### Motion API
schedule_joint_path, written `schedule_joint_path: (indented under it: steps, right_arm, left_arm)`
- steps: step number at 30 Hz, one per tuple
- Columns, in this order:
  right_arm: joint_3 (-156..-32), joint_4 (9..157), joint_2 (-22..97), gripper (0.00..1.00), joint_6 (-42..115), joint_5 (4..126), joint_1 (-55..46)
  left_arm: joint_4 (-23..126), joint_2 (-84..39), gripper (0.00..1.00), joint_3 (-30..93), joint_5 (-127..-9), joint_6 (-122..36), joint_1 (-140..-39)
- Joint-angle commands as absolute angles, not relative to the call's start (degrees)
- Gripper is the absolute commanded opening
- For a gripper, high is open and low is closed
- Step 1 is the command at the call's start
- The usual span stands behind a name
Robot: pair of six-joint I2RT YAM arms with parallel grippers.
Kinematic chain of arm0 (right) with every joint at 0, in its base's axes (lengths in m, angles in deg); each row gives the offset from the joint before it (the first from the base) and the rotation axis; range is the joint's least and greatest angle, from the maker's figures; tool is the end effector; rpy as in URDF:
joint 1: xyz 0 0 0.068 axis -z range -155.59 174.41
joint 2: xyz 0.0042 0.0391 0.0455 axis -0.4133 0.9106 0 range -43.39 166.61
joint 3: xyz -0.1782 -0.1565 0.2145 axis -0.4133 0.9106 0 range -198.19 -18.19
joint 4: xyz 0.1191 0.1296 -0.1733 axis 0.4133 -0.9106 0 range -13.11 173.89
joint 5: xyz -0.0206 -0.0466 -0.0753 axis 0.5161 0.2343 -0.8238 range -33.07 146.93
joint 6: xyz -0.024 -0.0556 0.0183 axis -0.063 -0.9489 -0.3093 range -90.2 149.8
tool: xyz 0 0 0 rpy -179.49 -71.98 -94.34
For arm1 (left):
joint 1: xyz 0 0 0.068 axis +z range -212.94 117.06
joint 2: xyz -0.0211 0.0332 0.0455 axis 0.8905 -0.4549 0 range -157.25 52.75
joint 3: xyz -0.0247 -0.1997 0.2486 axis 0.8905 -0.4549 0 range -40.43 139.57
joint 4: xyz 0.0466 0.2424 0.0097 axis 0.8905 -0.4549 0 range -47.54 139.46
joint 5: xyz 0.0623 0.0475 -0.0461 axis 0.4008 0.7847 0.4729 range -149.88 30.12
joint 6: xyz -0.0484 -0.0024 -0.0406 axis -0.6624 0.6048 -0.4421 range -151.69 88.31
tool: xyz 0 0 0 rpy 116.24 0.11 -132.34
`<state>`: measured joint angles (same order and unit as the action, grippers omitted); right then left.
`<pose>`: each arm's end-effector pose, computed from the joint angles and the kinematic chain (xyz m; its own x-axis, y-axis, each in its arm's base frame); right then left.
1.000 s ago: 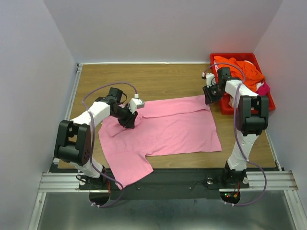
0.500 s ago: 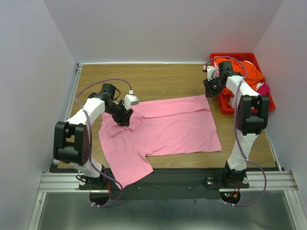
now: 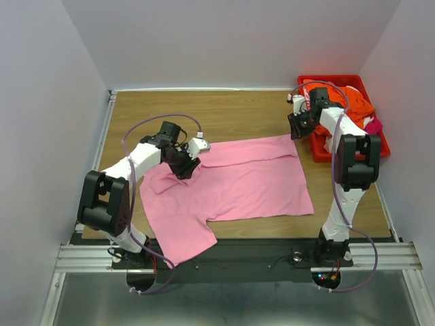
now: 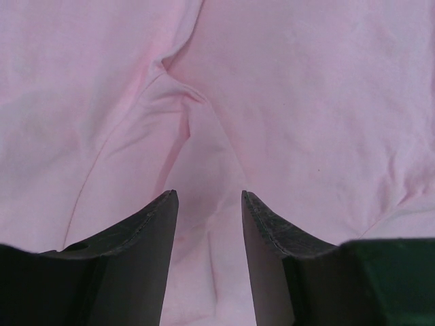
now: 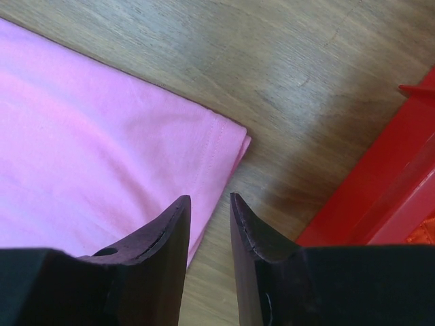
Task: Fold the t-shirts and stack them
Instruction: Fold the tshirt
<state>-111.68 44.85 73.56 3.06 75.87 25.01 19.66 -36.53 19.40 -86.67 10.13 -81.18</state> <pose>0.4515 0.0110 0.2491 -0.7291 -0.4180 -0.5419 -0.5242 0.8502 0.0495 0.2832 -0.1164 0.2644 -0.2760 0.7177 -0.6393 0.9156 0.3987 0.0523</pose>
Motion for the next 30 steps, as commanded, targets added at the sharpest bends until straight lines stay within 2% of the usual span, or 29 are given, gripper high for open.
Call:
schedule_joint_path:
  steps: [1, 10, 14, 17, 18, 21, 25, 30]
  right_arm:
    - [-112.23, 44.69, 74.3, 0.35, 3.52, 76.79, 24.5]
    - [-111.88, 44.69, 74.47, 0.35, 2.99, 76.09, 24.5]
    - [-111.88, 44.7, 74.83, 0.35, 2.9, 76.0, 24.59]
    - [-112.06, 44.69, 74.91, 0.35, 2.99, 76.09, 24.59]
    - [-112.06, 44.69, 74.83, 0.35, 2.99, 76.0, 24.5]
    - [-111.97, 44.69, 74.65, 0.35, 2.82, 76.09, 24.5]
    - [-111.88, 44.69, 74.47, 0.35, 2.82, 76.0, 24.5]
    - [-111.79, 44.7, 74.47, 0.35, 2.73, 76.09, 24.5]
  left_arm:
    - [22.39, -36.02, 0.54, 17.58, -82.65, 7.51, -84.11]
    - [23.89, -39.8, 0.53, 15.03, -75.88, 6.28, -87.99]
    - [23.89, -40.5, 0.49, 14.85, -74.83, 5.84, -88.96]
    - [23.97, -40.86, 0.34, 14.94, -74.04, 5.4, -89.31]
    - [23.71, -40.77, 0.24, 15.03, -73.94, 5.31, -89.31]
    - [22.4, -39.72, 0.1, 15.99, -74.29, 5.31, -89.48]
    - [19.41, -38.31, 0.0, 17.48, -76.22, 4.87, -89.57]
    - [14.32, -38.74, 0.0, 20.56, -82.2, 2.33, -91.06]
